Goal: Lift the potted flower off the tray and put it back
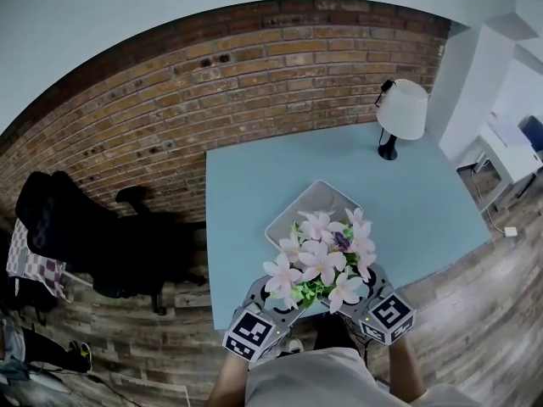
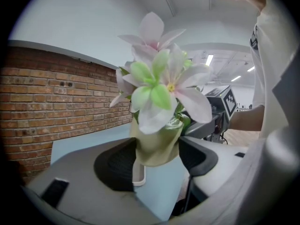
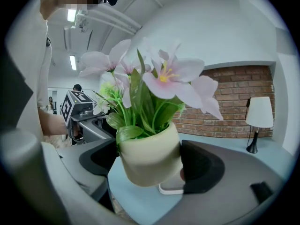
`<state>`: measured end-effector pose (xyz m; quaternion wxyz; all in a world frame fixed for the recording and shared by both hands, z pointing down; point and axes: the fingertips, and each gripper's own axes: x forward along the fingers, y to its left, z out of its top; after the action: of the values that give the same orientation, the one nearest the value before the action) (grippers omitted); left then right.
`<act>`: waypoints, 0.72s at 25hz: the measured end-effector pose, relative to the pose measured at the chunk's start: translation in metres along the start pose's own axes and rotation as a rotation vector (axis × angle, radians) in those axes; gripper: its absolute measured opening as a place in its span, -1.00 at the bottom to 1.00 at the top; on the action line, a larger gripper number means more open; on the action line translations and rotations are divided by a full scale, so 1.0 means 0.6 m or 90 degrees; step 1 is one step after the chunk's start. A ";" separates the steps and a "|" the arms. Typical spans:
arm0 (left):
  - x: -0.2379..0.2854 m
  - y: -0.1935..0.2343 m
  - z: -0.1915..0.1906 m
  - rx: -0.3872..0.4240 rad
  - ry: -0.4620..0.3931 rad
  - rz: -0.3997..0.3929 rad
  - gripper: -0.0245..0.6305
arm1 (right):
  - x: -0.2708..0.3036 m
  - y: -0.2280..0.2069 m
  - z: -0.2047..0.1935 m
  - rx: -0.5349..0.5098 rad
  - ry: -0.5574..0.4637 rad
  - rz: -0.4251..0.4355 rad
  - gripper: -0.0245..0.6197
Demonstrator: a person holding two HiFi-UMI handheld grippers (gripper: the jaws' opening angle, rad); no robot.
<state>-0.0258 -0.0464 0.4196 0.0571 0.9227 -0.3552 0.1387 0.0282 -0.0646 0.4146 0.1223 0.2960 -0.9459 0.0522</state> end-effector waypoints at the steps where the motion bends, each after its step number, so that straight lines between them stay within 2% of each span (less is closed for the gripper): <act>1: 0.000 0.000 0.001 0.004 0.001 0.000 0.06 | 0.000 0.000 0.001 -0.003 0.001 0.000 0.48; 18: 0.035 0.025 -0.029 -0.023 0.018 0.033 0.04 | 0.031 -0.032 -0.026 -0.030 0.014 0.025 0.48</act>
<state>-0.0249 -0.0675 0.4428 0.0754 0.9100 -0.3803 0.1468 0.0278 -0.0879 0.4351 0.1388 0.2735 -0.9511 0.0359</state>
